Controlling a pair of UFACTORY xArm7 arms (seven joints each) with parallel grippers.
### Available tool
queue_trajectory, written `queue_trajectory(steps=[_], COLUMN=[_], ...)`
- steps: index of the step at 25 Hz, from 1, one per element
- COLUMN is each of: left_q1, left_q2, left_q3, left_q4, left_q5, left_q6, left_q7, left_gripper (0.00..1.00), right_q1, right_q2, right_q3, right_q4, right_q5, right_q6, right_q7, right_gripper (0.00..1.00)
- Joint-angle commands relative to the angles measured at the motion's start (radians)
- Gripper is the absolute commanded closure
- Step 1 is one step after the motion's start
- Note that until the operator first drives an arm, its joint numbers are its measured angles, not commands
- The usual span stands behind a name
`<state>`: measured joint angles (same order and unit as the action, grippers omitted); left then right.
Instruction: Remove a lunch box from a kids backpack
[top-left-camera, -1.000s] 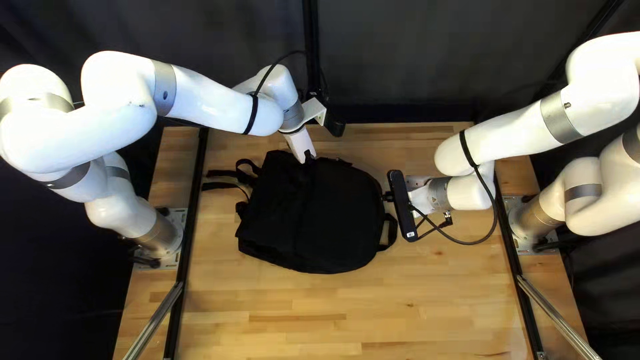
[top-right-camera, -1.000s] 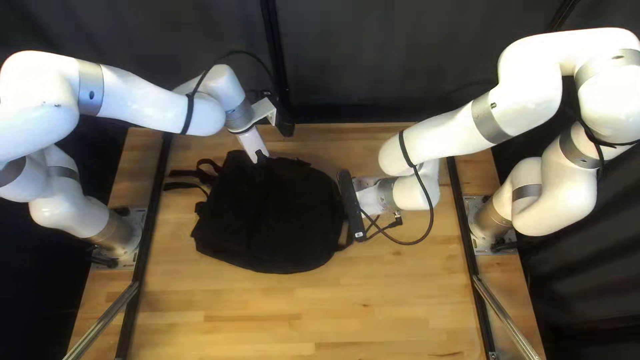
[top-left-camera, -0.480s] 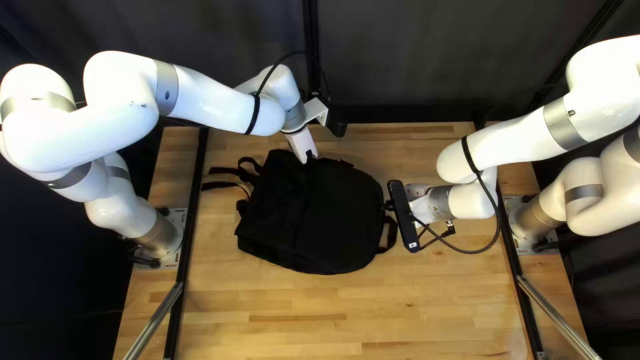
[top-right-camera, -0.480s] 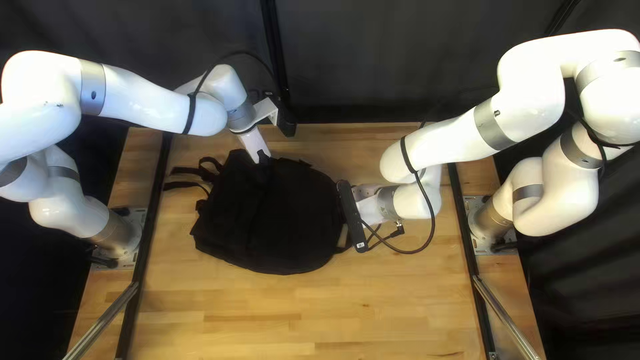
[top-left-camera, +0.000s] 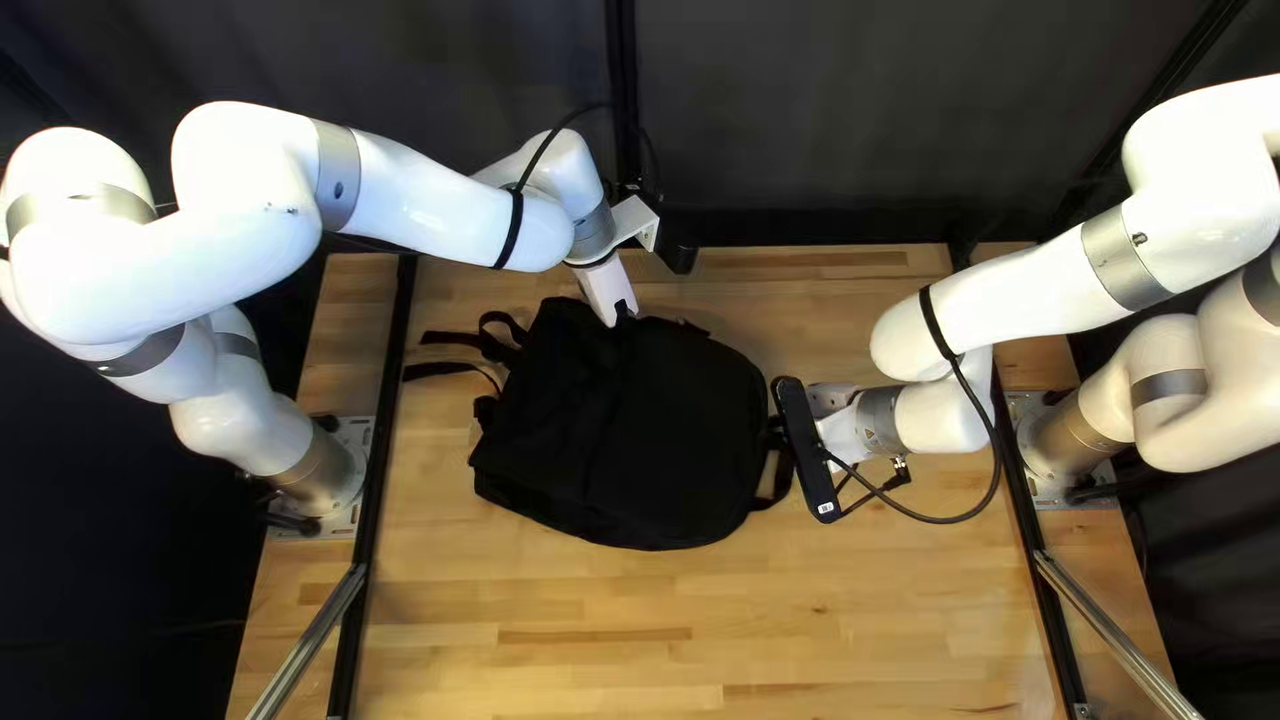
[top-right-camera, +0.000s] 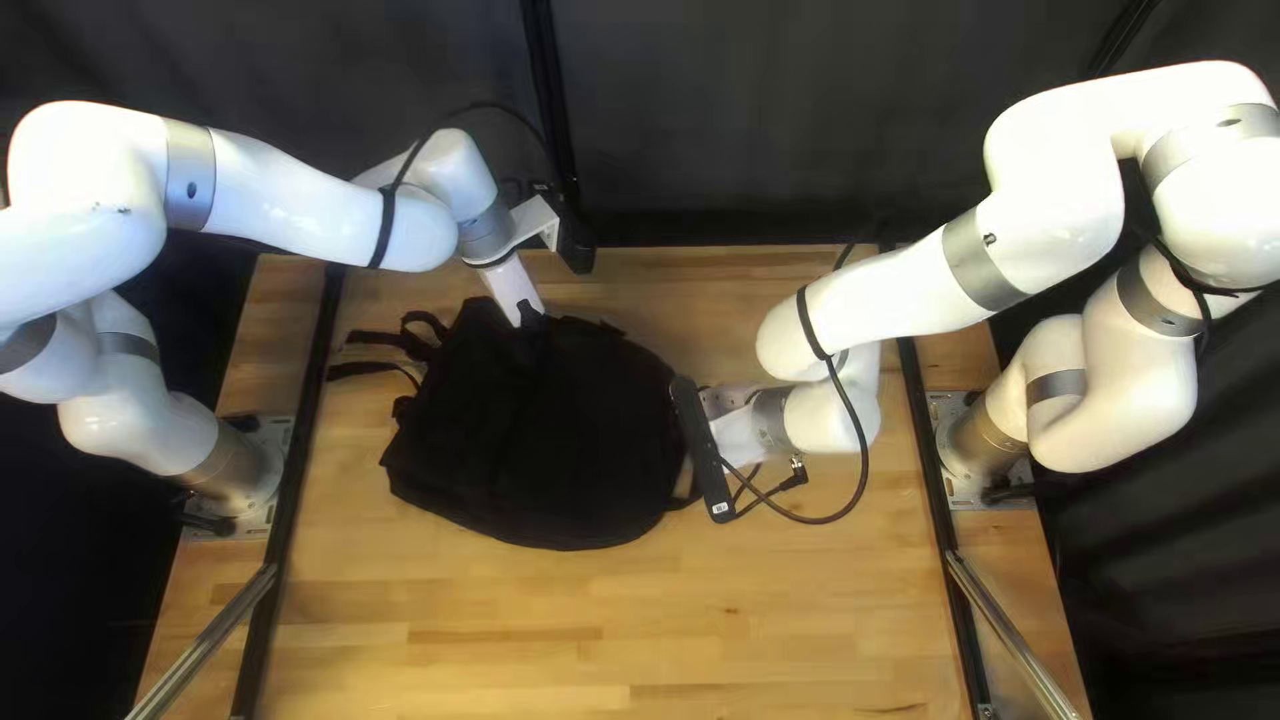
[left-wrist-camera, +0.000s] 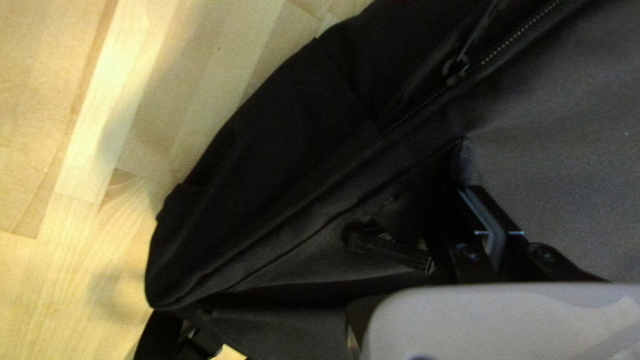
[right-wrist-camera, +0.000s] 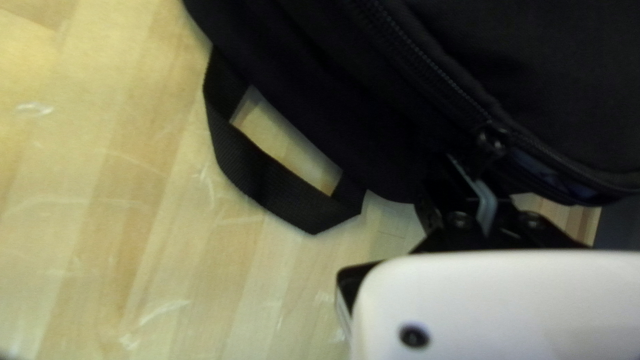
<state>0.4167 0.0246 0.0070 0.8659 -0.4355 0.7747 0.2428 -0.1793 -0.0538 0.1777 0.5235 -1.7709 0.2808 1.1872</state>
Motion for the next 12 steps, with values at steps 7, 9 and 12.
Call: queue_trajectory(steps=[7, 9, 12], left_q1=[-0.001, -0.001, -0.002], left_q2=[0.005, 0.005, 0.005], left_q3=[-0.001, -0.002, -0.002], left_q4=[0.001, 0.001, 0.002], left_q5=[-0.004, -0.005, -0.005], left_q6=[-0.003, -0.003, -0.004], left_q7=[0.002, 0.002, 0.001], left_gripper=[1.0, 1.0, 1.0], right_q1=[0.02, 0.022, 0.026], right_q2=[0.049, 0.057, 0.054], right_q3=[0.02, 0.022, 0.027], right_q4=[0.031, 0.036, 0.033], right_q5=[0.009, 0.006, 0.019], right_q6=[0.008, 0.006, 0.002], right_q7=[0.009, 0.014, 0.006], right_gripper=[1.0, 1.0, 1.0])
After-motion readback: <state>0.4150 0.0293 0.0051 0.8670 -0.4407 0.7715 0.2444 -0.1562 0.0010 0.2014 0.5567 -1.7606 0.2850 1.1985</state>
